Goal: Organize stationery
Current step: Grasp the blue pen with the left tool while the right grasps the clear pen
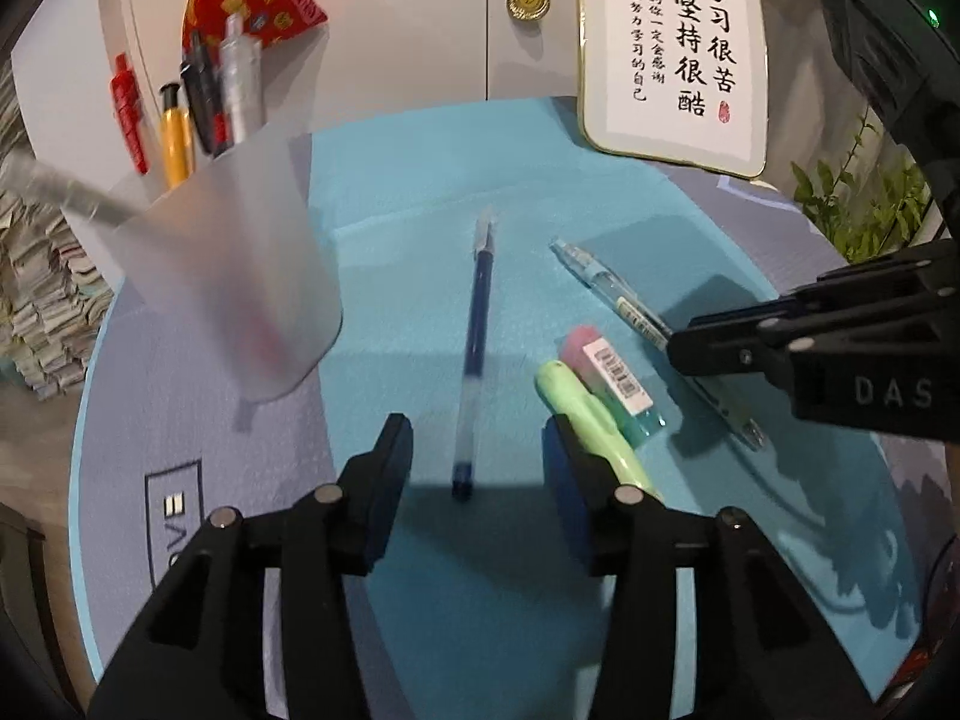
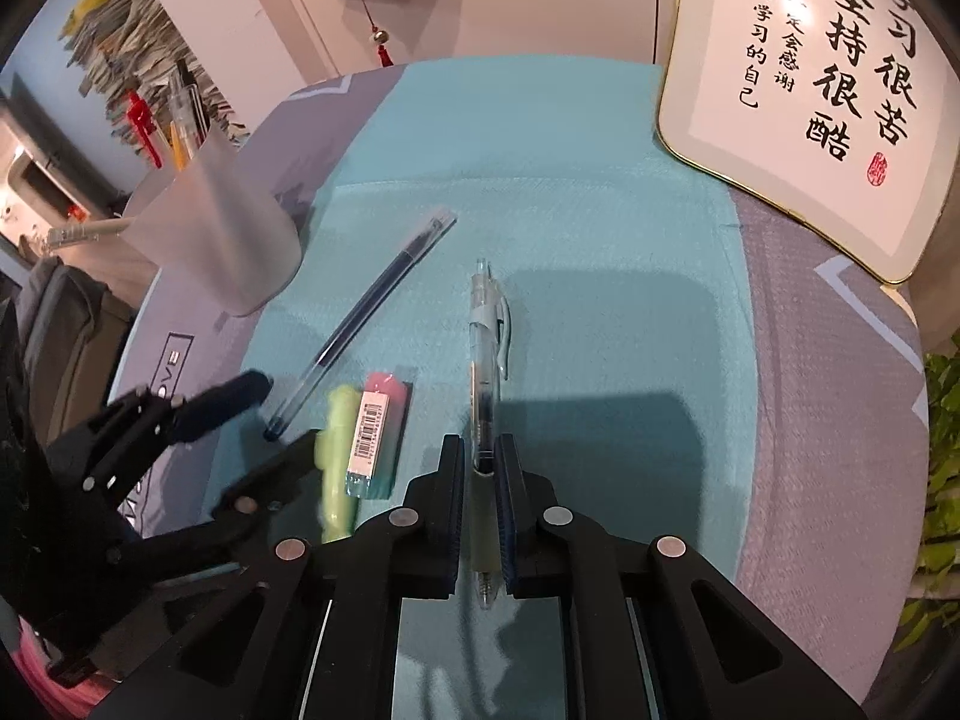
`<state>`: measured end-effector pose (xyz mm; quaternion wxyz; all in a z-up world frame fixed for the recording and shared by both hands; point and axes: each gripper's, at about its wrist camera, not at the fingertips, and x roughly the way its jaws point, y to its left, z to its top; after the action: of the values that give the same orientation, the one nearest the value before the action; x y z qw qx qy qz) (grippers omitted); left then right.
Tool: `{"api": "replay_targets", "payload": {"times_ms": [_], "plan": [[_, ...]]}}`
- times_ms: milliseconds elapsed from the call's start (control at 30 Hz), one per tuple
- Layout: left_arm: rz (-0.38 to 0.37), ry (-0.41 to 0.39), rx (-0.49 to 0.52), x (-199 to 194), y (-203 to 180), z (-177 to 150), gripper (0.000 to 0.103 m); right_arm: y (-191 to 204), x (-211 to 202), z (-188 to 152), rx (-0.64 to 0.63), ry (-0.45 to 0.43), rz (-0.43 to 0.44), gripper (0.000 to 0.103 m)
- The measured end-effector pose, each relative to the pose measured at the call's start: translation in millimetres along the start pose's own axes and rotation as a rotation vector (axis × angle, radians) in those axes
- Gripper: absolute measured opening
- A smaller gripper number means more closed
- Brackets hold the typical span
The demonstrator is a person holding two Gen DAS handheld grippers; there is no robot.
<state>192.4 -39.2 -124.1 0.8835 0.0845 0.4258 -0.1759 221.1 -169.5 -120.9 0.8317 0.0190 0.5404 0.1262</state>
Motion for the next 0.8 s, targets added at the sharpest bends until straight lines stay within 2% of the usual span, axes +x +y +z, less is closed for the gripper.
{"api": "replay_targets", "payload": {"times_ms": [67,100,233,300,500,567,667,700,733,800], "plan": [[-0.016,-0.001,-0.010,-0.1,0.9,1.4,0.022,-1.4,0.4,-0.4,0.009,-0.002,-0.001,0.011],[-0.029,0.007,-0.012,-0.5,1.5,1.7,0.007,-1.6,-0.4,-1.5,0.008,-0.003,-0.006,0.011],[-0.106,0.047,-0.034,-8.6,3.6,-3.8,0.005,0.6,1.9,-2.9,-0.017,-0.007,-0.024,0.011],[-0.117,0.061,-0.036,-17.0,3.5,-11.4,0.005,0.3,-0.2,-6.8,-0.014,0.004,0.002,0.011],[-0.084,0.098,0.005,-51.2,10.0,-57.6,0.005,5.6,-22.6,-39.4,-0.058,0.021,0.043,0.011],[-0.080,0.109,0.012,-60.5,14.0,-69.9,0.006,8.4,-27.7,-55.7,-0.087,0.043,0.031,0.011],[-0.071,0.129,0.056,-65.0,10.5,-78.5,0.010,13.1,-29.4,-74.8,-0.129,0.089,0.031,0.011],[-0.053,0.130,0.070,-64.7,8.2,-79.4,0.016,14.4,-30.2,-78.1,-0.136,0.092,0.032,0.011],[-0.033,0.127,0.081,-64.6,7.1,-79.1,0.030,15.0,-31.5,-79.3,-0.140,0.085,0.029,0.011],[-0.010,0.107,0.076,-62.8,7.4,-73.6,0.051,14.8,-32.9,-75.7,-0.136,0.071,0.028,0.011]]}}
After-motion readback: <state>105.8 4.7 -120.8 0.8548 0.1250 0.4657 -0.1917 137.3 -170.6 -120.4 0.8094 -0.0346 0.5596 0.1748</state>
